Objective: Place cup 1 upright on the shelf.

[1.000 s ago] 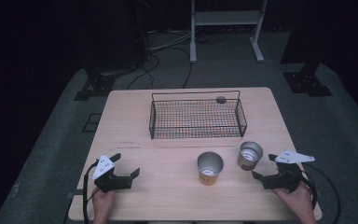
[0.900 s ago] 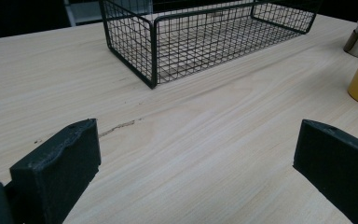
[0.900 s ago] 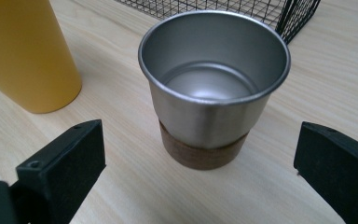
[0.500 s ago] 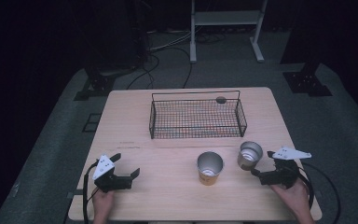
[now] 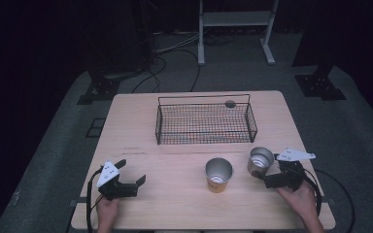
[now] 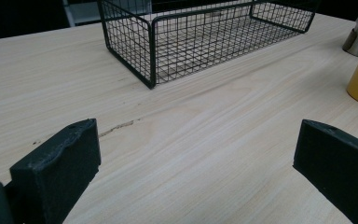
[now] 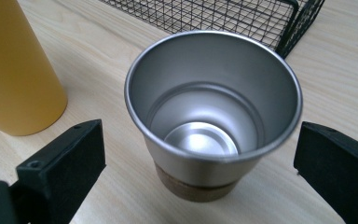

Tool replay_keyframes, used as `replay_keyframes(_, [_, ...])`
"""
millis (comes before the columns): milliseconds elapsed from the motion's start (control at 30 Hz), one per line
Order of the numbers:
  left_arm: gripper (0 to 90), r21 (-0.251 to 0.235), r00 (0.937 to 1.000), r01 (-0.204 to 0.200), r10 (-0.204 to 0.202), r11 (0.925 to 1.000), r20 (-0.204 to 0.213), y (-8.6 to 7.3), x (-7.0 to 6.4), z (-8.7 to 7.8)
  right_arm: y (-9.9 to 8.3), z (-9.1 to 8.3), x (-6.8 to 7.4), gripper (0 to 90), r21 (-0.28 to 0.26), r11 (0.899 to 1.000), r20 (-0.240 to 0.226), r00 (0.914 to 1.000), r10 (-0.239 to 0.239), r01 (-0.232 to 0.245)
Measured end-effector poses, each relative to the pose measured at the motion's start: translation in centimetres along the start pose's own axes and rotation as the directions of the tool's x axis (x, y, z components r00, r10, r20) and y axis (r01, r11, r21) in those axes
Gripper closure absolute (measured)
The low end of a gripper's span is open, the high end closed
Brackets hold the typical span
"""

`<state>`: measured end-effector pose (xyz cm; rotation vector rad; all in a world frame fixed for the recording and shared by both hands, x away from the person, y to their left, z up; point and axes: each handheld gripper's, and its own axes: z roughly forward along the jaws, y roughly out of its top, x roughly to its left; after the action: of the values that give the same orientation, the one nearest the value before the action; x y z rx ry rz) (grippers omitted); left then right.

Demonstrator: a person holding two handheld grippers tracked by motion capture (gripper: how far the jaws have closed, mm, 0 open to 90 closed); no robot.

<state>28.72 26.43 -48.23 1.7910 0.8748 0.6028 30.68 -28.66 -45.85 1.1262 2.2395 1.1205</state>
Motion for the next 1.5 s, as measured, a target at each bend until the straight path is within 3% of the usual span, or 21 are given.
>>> replay_keyframes(467, [0.0, 0.001, 1.0000, -0.004, 0.004, 1.0000, 0.001, 0.0, -0.1, 0.0, 1.3, 0.9, -0.1, 1.2, 0.022, 0.999, 0.015, 0.9995, -0.028, 0.028])
replay_keyframes(667, [0.0, 0.000, 1.0000, -0.005, 0.005, 1.0000, 0.002, 0.0, 0.0, 0.0, 1.6, 1.8, -0.1, 4.1, 0.057, 0.998, 0.025, 0.9988, -0.042, 0.041])
replay_keyframes(867, [0.0, -0.001, 1.0000, -0.006, 0.006, 1.0000, 0.002, 0.0, 0.0, 0.0, 1.8, 1.8, -0.3, 12.3, 0.065, 0.997, 0.025, 0.9987, -0.046, 0.044])
replay_keyframes(1500, [0.0, -0.002, 1.0000, -0.006, 0.006, 1.0000, 0.002, 0.0, 0.0, 0.0, 2.2, 1.4, -0.1, 14.8, 0.083, 0.995, 0.020, 0.9984, -0.053, 0.051])
